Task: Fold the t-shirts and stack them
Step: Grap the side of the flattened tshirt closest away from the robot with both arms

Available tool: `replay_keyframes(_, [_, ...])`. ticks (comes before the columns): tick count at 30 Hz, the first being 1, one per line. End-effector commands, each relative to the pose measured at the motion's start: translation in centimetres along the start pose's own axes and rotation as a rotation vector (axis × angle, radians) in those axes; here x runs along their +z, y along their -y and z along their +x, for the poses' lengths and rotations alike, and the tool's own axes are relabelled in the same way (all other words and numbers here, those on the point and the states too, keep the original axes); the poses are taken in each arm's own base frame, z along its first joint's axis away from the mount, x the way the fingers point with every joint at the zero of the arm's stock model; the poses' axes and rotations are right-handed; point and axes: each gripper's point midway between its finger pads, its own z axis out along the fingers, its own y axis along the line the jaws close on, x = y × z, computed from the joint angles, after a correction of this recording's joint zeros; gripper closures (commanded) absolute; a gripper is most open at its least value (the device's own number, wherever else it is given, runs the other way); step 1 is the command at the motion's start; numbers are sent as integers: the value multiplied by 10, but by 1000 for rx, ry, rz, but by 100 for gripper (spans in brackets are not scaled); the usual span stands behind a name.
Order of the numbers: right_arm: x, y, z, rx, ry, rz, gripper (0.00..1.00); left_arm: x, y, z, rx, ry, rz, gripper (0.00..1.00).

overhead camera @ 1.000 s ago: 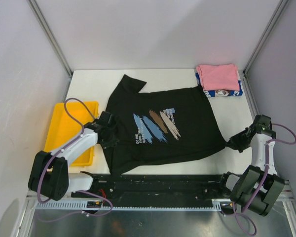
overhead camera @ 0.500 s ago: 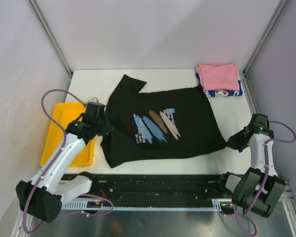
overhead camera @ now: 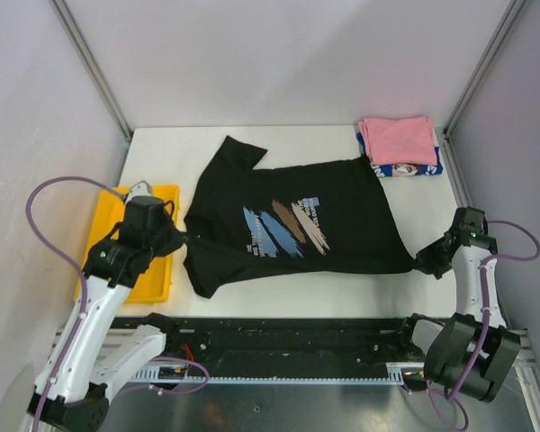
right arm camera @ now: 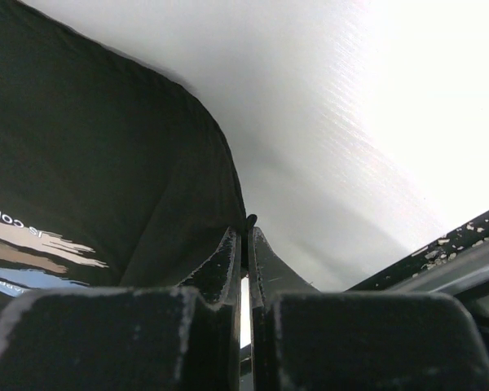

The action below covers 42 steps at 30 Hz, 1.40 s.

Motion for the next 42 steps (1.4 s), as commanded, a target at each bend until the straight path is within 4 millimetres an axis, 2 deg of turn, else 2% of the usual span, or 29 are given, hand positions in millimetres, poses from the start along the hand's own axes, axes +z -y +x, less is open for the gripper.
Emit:
replay_keyframes(1, [-11,9,0,29,38,26,100,-25,-18,-2,-38,37,-36,100])
replay_keyframes(6, [-14,11,4,31,38,31,100,-48,-34,-7,-47,71,-81,100])
replay_keyframes(10, [-13,7,4,14,40,23,100,-49,-40,-1,-43,59,-99,100])
replay_keyframes(14, [-8,-6,0,-9,42,-16,100,-30,-40,2,-10,29,-136,100])
replay_keyframes(17, [-1,-22,-5,-34,36,-40,100,-12,-33,-10,26,50,-153,100])
replay_keyframes(23, [24,-56,-12,-66,6,-72,100,31,-4,-34,61,63,-152,100])
replay_keyframes(26, [33,-71,-18,-72,3,-71,100,50,4,-39,75,58,-164,100])
replay_keyframes(30, [33,-85,-31,-68,26,-68,100,65,11,-43,91,45,-171,100])
replay_keyframes(33, [26,-77,-38,-53,50,-35,100,64,15,-43,91,40,-148,100])
replay_keyframes(36, [14,-54,-38,2,39,14,100,53,15,-34,64,33,-99,100])
replay_keyframes(42, [-15,-1,-41,120,59,93,100,31,6,8,-35,-24,9,100])
